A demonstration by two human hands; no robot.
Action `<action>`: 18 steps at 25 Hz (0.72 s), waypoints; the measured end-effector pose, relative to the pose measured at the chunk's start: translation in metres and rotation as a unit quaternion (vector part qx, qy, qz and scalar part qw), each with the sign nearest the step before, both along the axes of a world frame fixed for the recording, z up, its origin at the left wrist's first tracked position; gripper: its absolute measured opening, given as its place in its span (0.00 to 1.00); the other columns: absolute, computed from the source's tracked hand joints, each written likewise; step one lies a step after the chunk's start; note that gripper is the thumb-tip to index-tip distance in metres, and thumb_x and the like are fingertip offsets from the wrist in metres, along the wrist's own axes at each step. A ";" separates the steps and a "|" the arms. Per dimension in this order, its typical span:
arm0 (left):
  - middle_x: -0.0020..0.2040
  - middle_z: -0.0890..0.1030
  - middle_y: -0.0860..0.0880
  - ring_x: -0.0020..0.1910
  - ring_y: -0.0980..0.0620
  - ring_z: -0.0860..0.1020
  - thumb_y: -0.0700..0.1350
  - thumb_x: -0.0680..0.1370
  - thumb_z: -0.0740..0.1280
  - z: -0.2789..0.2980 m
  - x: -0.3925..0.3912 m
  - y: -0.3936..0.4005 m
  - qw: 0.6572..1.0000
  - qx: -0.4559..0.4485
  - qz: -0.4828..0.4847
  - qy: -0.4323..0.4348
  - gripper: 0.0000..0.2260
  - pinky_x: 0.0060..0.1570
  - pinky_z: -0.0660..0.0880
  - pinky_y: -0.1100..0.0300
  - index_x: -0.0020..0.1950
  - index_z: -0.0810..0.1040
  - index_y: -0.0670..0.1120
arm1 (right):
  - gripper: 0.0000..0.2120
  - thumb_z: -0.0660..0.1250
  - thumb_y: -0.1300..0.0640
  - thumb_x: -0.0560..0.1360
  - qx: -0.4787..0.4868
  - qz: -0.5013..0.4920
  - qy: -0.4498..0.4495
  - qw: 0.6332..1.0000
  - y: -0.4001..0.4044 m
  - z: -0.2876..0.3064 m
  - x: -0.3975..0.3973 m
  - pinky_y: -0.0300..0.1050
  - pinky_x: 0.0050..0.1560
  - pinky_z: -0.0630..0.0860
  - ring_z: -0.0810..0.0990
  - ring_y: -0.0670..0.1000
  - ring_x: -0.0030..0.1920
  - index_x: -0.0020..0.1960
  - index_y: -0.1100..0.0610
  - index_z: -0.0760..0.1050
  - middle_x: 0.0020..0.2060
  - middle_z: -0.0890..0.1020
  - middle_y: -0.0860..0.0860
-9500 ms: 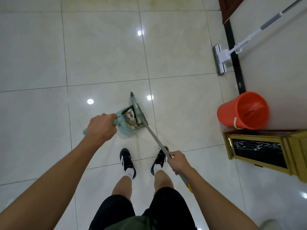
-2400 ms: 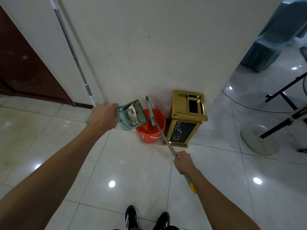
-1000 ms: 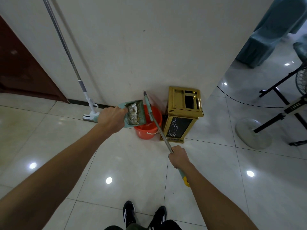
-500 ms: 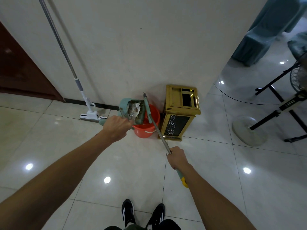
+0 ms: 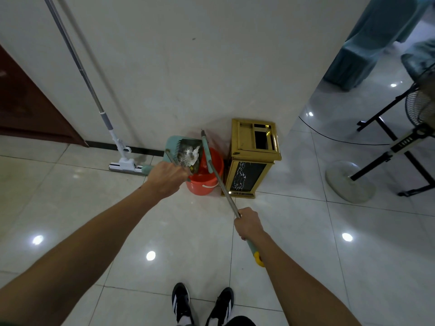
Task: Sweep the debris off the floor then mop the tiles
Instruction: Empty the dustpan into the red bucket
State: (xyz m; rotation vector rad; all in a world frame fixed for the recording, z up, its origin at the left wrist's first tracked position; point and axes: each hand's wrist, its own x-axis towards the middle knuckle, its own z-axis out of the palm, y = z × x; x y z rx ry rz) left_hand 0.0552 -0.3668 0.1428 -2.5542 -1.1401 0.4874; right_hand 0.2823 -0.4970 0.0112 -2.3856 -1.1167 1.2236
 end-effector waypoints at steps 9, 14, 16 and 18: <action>0.54 0.82 0.45 0.48 0.46 0.83 0.38 0.80 0.62 0.009 0.001 0.013 0.999 0.024 -0.042 0.012 0.12 0.44 0.80 0.53 0.63 0.74 0.43 | 0.12 0.60 0.63 0.76 -0.008 -0.017 -0.002 1.000 0.003 -0.002 0.001 0.39 0.23 0.73 0.79 0.55 0.35 0.59 0.60 0.75 0.48 0.80 0.59; 0.54 0.82 0.45 0.48 0.47 0.83 0.39 0.82 0.61 0.008 0.001 0.015 0.996 0.034 -0.073 0.030 0.10 0.44 0.78 0.54 0.62 0.75 0.43 | 0.11 0.60 0.64 0.77 -0.008 -0.014 -0.005 1.000 0.005 -0.004 -0.004 0.39 0.22 0.72 0.78 0.54 0.34 0.57 0.60 0.76 0.46 0.79 0.57; 0.53 0.83 0.45 0.48 0.47 0.83 0.39 0.82 0.61 0.009 -0.001 0.017 0.995 0.036 -0.087 0.036 0.10 0.44 0.78 0.54 0.61 0.76 0.43 | 0.10 0.60 0.64 0.77 -0.004 -0.015 -0.001 1.000 0.006 -0.002 -0.004 0.39 0.22 0.72 0.78 0.54 0.33 0.56 0.60 0.75 0.45 0.79 0.57; 0.51 0.83 0.46 0.46 0.48 0.83 0.39 0.81 0.62 0.008 -0.003 0.016 0.994 0.025 -0.099 0.042 0.09 0.44 0.78 0.53 0.60 0.77 0.44 | 0.10 0.60 0.64 0.77 -0.005 -0.019 0.000 1.000 0.008 -0.002 -0.004 0.39 0.22 0.72 0.77 0.54 0.33 0.56 0.60 0.75 0.45 0.79 0.57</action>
